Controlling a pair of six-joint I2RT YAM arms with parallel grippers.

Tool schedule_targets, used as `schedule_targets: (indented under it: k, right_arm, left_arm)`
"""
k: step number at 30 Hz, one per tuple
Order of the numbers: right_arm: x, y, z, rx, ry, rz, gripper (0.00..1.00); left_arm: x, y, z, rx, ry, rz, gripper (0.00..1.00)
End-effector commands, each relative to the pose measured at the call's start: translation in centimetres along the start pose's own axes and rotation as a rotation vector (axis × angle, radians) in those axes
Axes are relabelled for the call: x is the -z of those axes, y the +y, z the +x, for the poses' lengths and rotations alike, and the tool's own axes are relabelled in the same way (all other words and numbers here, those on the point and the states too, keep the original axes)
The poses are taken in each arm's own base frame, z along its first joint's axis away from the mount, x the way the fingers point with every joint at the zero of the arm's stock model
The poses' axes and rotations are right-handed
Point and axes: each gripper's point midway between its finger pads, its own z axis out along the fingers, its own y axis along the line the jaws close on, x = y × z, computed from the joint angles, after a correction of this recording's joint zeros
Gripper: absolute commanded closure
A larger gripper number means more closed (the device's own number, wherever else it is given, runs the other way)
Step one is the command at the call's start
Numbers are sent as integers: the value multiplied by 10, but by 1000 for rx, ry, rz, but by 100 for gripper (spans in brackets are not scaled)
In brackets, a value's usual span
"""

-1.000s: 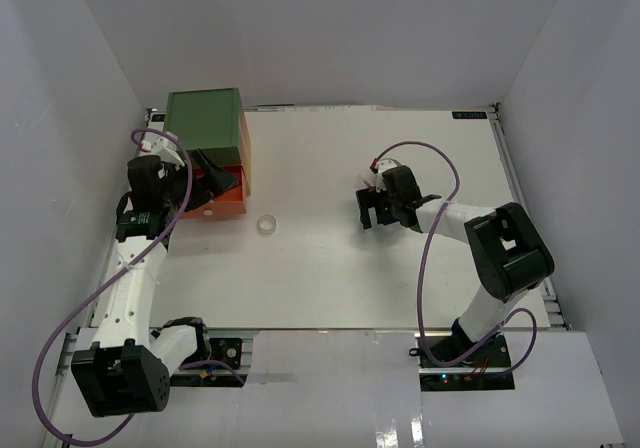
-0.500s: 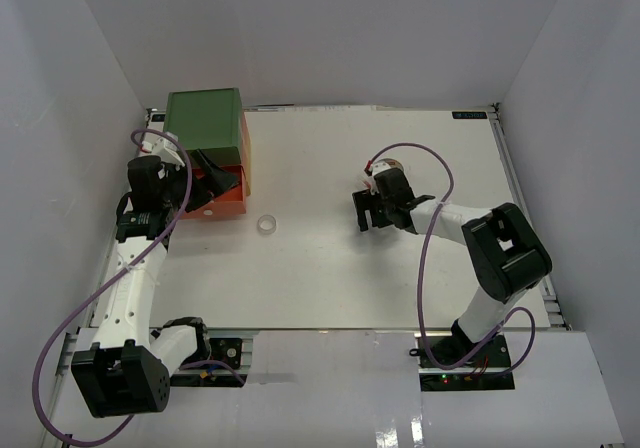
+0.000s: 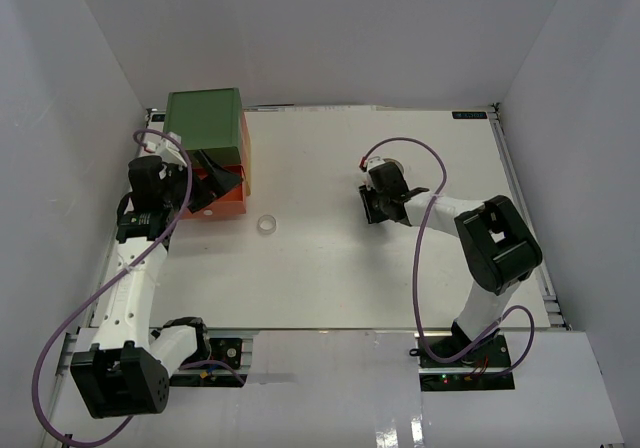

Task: Sort the stationery into containers
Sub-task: Pick up the pen from the center of the board.

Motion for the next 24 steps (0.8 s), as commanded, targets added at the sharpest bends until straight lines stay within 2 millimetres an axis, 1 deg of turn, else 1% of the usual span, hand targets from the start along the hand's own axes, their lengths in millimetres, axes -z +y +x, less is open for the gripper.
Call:
schedule_targets:
  k: [1, 3, 4, 5, 6, 7, 8, 9, 10, 11, 12, 13, 15, 16, 17, 18, 19, 20, 21, 22, 23, 24]
  right_arm:
    - [-6, 5, 14, 25, 58, -13, 65]
    - [-6, 4, 13, 27, 56, -13, 70]
    - [-5, 5, 12, 28, 53, -14, 76]
    - [-5, 5, 13, 31, 55, -16, 80]
    - [-4, 6, 12, 35, 49, -21, 86]
    - [-3, 7, 11, 36, 46, -25, 89]
    - [-2, 9, 12, 40, 45, -32, 91]
    - [-1, 10, 12, 42, 42, -35, 92]
    - [2, 12, 8, 42, 23, -43, 92]
    - [4, 18, 11, 43, 25, -62, 92]
    - [7, 21, 9, 40, 11, -74, 92]
    - [14, 25, 0, 37, -25, -89, 92]
    - [23, 36, -1, 37, -44, -128, 92]
    - [34, 41, -11, 38, -84, -147, 92]
    - [40, 52, -19, 43, -125, -178, 92]
    - [46, 57, -19, 39, -141, -195, 92]
    - [60, 62, -30, 40, -191, -211, 92]
    - [67, 72, -37, 51, -227, -235, 92]
    - [74, 78, -41, 55, -254, -249, 92]
    - [86, 87, -44, 61, -286, -294, 92]
    - [94, 98, -49, 73, -322, -321, 92]
    - [100, 102, -52, 75, -345, -334, 92]
  left_arm:
    - [8, -21, 1, -9, 1, 67, 2]
    - [7, -26, 4, -13, 11, 75, 2]
    - [6, -28, 4, -8, 9, 75, 2]
    - [4, -38, 13, -19, 38, 100, 2]
    - [2, -41, 14, -13, 38, 96, 2]
    - [0, -45, 17, -14, 44, 103, 2]
    - [-3, -53, 25, -19, 68, 122, 2]
    - [-5, -57, 30, -13, 81, 128, 2]
    - [-10, -63, 38, -3, 102, 138, 2]
    - [-12, -65, 42, 6, 114, 139, 2]
    - [-15, -67, 46, 14, 122, 138, 2]
    - [-19, -71, 52, 14, 131, 142, 2]
    - [-24, -77, 58, 40, 137, 143, 2]
    - [-27, -82, 63, 37, 136, 150, 2]
    - [-31, -84, 67, 61, 142, 147, 2]
    - [-33, -87, 69, 68, 143, 148, 2]
    - [-37, -94, 75, 64, 145, 159, 2]
    - [-43, -95, 81, 80, 160, 150, 2]
    - [-46, -96, 83, 82, 163, 146, 2]
    - [-49, -104, 91, 75, 175, 157, 3]
    - [-57, -103, 94, 77, 178, 139, 4]
    - [-60, -105, 98, 86, 186, 135, 5]
